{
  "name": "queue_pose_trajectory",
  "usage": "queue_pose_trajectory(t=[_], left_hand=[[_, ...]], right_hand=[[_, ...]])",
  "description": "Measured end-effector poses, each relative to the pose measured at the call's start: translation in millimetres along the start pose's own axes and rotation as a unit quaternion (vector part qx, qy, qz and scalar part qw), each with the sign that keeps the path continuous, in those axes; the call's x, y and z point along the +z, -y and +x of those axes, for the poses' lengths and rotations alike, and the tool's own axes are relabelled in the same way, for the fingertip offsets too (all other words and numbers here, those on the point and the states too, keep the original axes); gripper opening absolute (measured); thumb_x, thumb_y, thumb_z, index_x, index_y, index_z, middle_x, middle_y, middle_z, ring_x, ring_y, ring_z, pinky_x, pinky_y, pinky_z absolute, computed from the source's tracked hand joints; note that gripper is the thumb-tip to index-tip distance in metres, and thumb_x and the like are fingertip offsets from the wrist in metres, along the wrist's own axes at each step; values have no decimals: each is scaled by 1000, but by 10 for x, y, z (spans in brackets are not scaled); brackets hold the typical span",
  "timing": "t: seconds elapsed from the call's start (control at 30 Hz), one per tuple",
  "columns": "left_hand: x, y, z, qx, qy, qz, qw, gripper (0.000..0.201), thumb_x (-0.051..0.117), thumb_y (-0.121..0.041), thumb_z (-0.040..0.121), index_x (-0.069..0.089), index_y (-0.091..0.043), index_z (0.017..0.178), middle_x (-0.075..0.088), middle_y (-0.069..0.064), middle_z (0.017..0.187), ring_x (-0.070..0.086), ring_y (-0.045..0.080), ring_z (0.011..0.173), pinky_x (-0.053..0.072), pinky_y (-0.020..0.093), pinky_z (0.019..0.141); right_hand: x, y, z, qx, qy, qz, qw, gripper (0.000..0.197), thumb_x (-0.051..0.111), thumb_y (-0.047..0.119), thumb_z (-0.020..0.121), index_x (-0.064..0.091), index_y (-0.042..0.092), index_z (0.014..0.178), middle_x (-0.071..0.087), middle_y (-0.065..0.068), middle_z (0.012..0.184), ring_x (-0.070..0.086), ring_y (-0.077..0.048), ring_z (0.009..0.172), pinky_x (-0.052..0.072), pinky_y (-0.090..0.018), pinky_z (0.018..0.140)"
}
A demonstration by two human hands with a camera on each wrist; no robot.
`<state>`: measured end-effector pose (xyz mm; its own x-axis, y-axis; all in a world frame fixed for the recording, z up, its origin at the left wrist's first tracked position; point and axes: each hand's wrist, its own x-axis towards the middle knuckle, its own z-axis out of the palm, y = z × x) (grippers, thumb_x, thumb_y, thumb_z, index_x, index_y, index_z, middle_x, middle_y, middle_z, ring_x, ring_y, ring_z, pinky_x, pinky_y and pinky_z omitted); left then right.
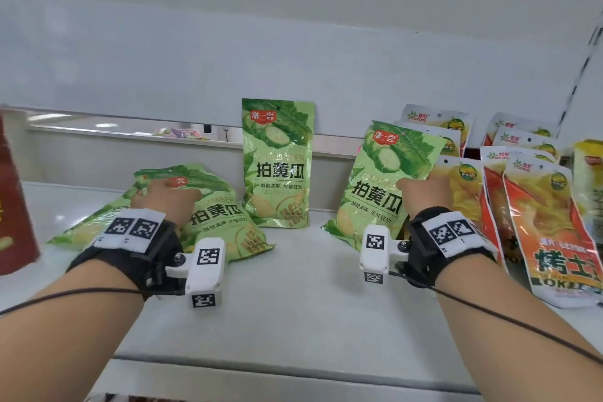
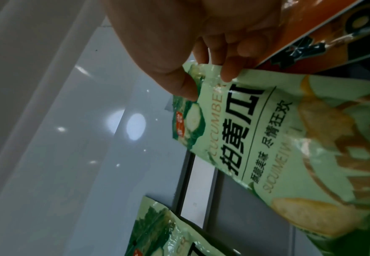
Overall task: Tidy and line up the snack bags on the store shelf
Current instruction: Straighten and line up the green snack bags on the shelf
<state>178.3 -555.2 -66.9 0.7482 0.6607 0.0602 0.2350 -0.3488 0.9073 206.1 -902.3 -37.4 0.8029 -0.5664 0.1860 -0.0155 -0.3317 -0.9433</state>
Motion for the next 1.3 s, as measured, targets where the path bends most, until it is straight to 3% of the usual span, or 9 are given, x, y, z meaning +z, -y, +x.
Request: queue_pose_trajectory(t=[0.1, 0.2, 0.37, 0.5, 0.63, 0.8, 1.03, 1.17, 1.3], left_hand=[[-45, 0, -85, -54, 49, -3, 997, 74, 67, -18, 84, 26, 1, 143, 55, 19, 106, 55, 35, 90, 45, 39, 70], [-97, -45, -186, -52, 38, 39, 997, 53, 62, -15, 89, 36, 7, 131, 49, 11, 75, 49, 22, 62, 36, 28, 50], [-92, 47, -163, -8, 76, -63, 995, 11, 56, -12, 93, 60, -3, 99, 60, 19, 96, 59, 32, 86, 53, 50, 89], [-129, 5, -217, -11, 107, -228, 968, 10, 54, -8, 93, 62, -14, 94, 71, 17, 97, 67, 40, 93, 54, 58, 82], [-162, -95, -260, 30, 131, -287, 948, 15, 52, -9, 95, 65, -17, 97, 76, 7, 81, 73, 28, 76, 59, 45, 66], [-126, -209, -333, 34, 161, -296, 941, 15, 52, -9, 94, 65, -15, 99, 73, 18, 94, 67, 41, 94, 48, 66, 86], [129, -272, -275, 22, 194, -279, 940, 12, 56, -13, 93, 63, -12, 102, 67, 24, 109, 64, 46, 101, 51, 64, 82], [269, -287, -161, 12, 187, -268, 945, 12, 55, -11, 94, 62, -10, 103, 71, 19, 98, 68, 40, 88, 52, 64, 79], [421, -293, -90, 24, 152, -201, 968, 14, 56, -15, 94, 61, -10, 106, 66, 9, 77, 60, 23, 58, 57, 41, 57]], right_hand=[[29, 15, -7, -44, 15, -54, 997, 7, 59, 10, 81, 57, 8, 76, 54, -2, 68, 51, -20, 59, 28, -22, 44], [89, 10, -86, -62, 45, -54, 996, 18, 56, 12, 83, 63, 2, 96, 62, -14, 89, 60, -28, 77, 45, -27, 61], [149, -7, -112, -74, 27, 20, 997, 24, 50, 11, 86, 52, 19, 64, 52, -2, 64, 44, -21, 56, 33, -24, 50], [174, 79, -87, -96, 22, 58, 993, 36, 50, 15, 88, 37, 20, 56, 34, 2, 54, 31, -20, 50, 22, -27, 47], [278, 166, -52, -108, 63, 88, 988, 24, 53, 18, 86, 48, 12, 64, 41, -6, 61, 36, -19, 58, 30, -28, 57], [574, 291, -63, -95, 148, 108, 978, 19, 56, 17, 88, 55, 7, 72, 47, -2, 58, 42, -19, 58, 36, -31, 60], [1062, 429, -177, -80, 259, 112, 956, 27, 48, 12, 94, 58, 21, 70, 48, 2, 56, 41, -9, 44, 36, -22, 41], [1247, 453, -187, -45, 297, 119, 946, 28, 45, 11, 95, 60, 24, 75, 49, -1, 58, 41, -11, 45, 36, -24, 43], [1321, 373, -161, -18, 314, 129, 941, 21, 46, 14, 95, 62, 23, 83, 51, -3, 60, 43, -13, 46, 35, -24, 44]])
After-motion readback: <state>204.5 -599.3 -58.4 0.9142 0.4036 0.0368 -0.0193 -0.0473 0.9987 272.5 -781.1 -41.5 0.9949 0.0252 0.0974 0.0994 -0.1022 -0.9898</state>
